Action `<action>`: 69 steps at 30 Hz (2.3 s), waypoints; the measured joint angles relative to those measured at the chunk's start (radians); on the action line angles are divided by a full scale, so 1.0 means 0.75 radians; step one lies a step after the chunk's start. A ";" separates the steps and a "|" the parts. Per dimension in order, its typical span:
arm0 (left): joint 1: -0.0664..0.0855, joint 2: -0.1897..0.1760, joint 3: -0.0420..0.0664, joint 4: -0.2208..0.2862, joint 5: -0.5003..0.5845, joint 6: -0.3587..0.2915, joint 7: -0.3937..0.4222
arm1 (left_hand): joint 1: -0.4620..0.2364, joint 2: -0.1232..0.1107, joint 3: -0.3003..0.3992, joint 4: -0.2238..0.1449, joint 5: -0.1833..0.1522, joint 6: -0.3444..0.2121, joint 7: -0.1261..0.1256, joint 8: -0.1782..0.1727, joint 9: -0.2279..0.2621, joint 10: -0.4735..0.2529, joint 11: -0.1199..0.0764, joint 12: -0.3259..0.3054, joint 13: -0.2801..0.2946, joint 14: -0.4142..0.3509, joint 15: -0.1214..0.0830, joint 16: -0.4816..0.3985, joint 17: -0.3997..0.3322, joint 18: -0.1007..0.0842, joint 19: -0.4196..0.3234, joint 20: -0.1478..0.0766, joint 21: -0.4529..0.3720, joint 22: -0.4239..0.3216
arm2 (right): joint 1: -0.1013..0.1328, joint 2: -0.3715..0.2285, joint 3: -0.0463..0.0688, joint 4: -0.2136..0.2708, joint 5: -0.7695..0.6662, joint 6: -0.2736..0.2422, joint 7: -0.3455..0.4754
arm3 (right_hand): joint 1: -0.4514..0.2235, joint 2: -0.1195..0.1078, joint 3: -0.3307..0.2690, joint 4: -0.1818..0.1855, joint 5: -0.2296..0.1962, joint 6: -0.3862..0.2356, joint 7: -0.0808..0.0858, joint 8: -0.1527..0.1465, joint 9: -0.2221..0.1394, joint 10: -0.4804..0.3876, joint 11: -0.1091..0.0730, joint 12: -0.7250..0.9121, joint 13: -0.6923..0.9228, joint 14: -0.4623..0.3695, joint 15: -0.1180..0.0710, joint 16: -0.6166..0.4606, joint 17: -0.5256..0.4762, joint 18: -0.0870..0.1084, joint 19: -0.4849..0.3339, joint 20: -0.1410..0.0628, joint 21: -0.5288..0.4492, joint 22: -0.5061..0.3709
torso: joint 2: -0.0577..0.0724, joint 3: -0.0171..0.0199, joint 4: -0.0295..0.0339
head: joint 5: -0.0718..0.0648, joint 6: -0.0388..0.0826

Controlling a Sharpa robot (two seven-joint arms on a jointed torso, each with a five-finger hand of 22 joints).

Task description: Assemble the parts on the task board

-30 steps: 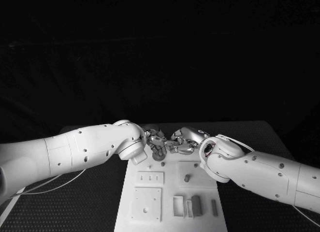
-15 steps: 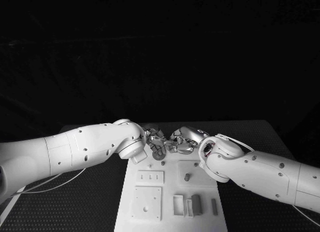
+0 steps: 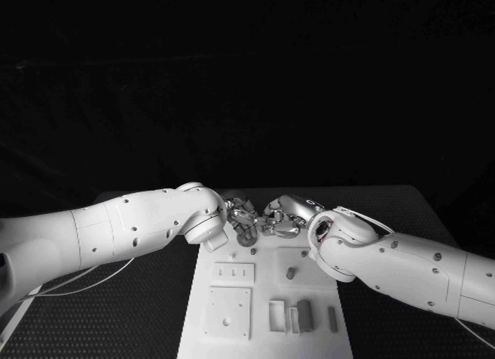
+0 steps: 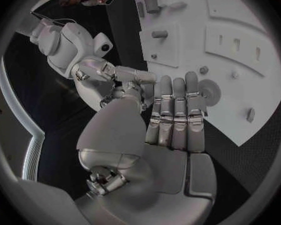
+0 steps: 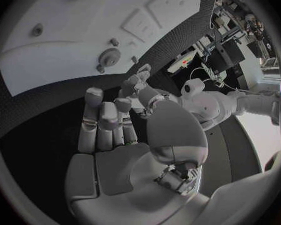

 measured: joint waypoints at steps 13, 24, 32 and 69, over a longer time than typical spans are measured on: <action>0.000 0.005 0.000 -0.007 0.027 0.002 -0.015 | 0.061 -0.008 -0.002 0.002 0.286 0.018 -0.008 0.000 0.013 0.011 -0.011 0.015 0.016 -0.005 -0.005 0.031 -0.005 -0.005 0.005 -0.005 0.000 0.032 | 0.000 0.006 -0.001 0.000 -0.010 0.001 -0.014 | -0.004 -0.004 0.002 0.002 0.000 0.003 -0.002 0.000 0.001 0.002 0.002 0.000 0.000 0.004 0.000 0.000 0.000 -0.001 0.000 0.000 0.000 0.000 | 0.000 0.0009 -0.0005 | 0.006 -0.004; 0.001 0.001 0.001 -0.001 0.079 0.005 -0.021 | 0.156 -0.011 0.079 -0.004 0.287 0.018 -0.008 -0.023 0.016 0.010 -0.012 0.015 0.020 -0.005 -0.005 0.045 -0.013 -0.013 0.005 -0.005 -0.011 0.049 | -0.001 0.010 -0.002 -0.008 -0.012 0.004 -0.019 | -0.001 -0.005 0.002 0.002 0.000 0.004 -0.003 0.000 0.001 0.004 0.004 0.000 -0.001 0.006 0.002 0.000 0.000 -0.001 0.000 0.000 0.000 0.000 | -0.001 0.0005 -0.0008 | 0.003 -0.008; 0.001 -0.001 0.001 -0.001 0.122 0.006 -0.026 | 0.188 -0.022 0.124 -0.020 0.308 0.015 -0.006 -0.033 0.023 0.008 -0.010 0.015 0.020 -0.015 -0.004 0.045 -0.019 -0.012 0.005 -0.004 -0.025 0.053 | -0.002 0.012 -0.002 -0.011 -0.013 0.005 -0.020 | 0.007 -0.006 0.002 0.002 -0.001 0.004 -0.003 -0.001 0.001 0.004 0.004 0.000 -0.001 0.006 0.003 0.000 0.000 -0.001 0.000 0.000 0.000 0.000 | 0.000 0.0001 0.0008 | 0.002 -0.011; -0.001 -0.002 -0.002 -0.029 0.433 -0.009 -0.106 | -0.187 -0.056 0.459 -0.498 0.446 0.006 -0.007 0.024 0.131 -0.031 -0.019 0.121 0.104 -0.038 -0.010 0.130 0.027 -0.010 0.022 -0.012 -0.058 0.161 | -0.007 0.013 0.000 -0.001 -0.013 0.006 -0.007 | 0.017 -0.016 0.002 0.001 -0.001 0.006 -0.004 -0.002 0.007 0.007 0.007 0.000 -0.002 0.008 0.006 0.000 0.000 -0.001 0.000 0.000 0.000 0.000 | 0.001 0.0017 -0.0006 | -0.003 -0.025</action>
